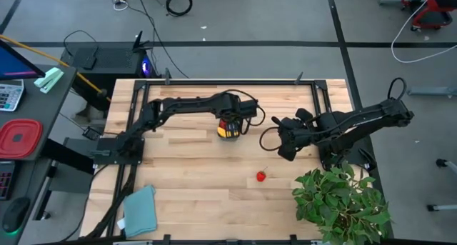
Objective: Pick and placing Produce into tupperware
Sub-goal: Put the yellow pineapple into the blue bin, then put the red strawberry into the blue bin
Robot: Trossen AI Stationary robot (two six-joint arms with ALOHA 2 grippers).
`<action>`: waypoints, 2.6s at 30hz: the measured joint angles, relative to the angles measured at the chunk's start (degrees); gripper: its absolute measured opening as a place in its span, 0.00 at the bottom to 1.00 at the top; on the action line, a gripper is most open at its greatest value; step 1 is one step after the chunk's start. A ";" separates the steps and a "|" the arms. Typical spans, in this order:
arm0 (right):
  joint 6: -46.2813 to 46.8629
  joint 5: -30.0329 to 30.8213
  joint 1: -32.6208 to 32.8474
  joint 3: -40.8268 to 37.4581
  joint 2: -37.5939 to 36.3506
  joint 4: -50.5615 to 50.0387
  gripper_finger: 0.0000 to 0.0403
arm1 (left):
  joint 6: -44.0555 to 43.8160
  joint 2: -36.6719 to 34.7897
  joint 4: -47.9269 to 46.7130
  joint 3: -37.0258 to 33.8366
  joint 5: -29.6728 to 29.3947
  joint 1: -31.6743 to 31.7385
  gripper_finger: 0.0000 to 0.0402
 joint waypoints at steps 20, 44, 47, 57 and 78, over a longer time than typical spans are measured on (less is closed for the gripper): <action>-1.28 1.87 -0.02 0.00 -0.02 -0.89 0.45 | 4.62 -0.04 7.76 -8.60 -0.49 0.28 0.65; 0.14 -4.15 2.05 -0.44 -0.02 0.80 0.45 | -21.35 -0.76 -19.27 16.74 8.68 -17.57 0.58; -1.49 -6.88 5.09 -2.16 -0.02 5.09 0.45 | -24.46 -0.78 -19.06 16.74 8.48 -22.24 0.56; -20.11 -9.03 13.20 -16.42 0.69 32.62 0.45 | -27.94 -0.83 -19.08 16.71 -4.92 -33.65 0.50; 9.51 -11.22 11.58 -21.29 13.86 42.06 0.58 | -57.54 0.02 -14.08 3.71 -19.41 -33.00 0.43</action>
